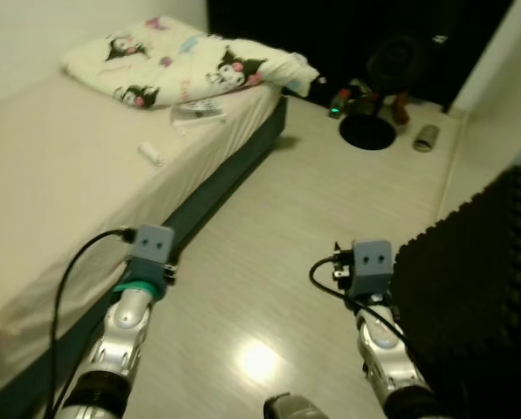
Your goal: Clean up the room
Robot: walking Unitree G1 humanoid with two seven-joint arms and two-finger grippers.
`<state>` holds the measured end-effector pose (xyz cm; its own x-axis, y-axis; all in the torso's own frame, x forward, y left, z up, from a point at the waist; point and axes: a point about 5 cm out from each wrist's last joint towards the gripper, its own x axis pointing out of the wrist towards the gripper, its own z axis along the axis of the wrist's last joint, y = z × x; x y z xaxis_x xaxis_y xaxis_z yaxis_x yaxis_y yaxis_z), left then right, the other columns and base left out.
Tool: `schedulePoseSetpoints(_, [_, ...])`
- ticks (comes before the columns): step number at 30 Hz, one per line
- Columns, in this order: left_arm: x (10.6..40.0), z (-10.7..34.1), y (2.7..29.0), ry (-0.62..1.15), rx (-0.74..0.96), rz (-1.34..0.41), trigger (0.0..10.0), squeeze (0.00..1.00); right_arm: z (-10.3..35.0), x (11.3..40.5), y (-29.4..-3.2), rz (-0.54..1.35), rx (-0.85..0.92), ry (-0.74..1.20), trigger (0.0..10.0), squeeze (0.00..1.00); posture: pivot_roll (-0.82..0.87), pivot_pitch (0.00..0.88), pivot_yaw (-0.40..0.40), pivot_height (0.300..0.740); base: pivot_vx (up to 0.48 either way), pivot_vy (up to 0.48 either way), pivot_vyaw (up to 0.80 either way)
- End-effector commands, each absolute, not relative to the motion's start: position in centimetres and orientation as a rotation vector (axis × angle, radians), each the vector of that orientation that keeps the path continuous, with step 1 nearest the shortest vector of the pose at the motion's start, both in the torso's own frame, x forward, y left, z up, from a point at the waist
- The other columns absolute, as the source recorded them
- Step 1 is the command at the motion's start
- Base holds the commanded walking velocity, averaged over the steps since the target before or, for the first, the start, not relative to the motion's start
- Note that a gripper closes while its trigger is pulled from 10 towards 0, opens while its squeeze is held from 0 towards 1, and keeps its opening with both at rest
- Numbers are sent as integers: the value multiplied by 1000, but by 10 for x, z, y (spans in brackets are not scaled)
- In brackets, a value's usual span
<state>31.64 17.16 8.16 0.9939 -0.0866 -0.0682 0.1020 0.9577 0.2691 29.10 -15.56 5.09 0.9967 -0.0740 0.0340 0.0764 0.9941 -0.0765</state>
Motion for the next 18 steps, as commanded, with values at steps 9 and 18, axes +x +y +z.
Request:
schedulePoseSetpoints(9, [317,77,176,97,289,-110,10000,0,46,285,-145,-61,-58,-23,10000,0,-132,0,92,735,0,0,-800])
schedulePoseSetpoints(18, [314,74,174,95,278,-83,10000,0,41,286,-144,-25,-102,11,10000,0,-119,2,69,735,172,0,-444])
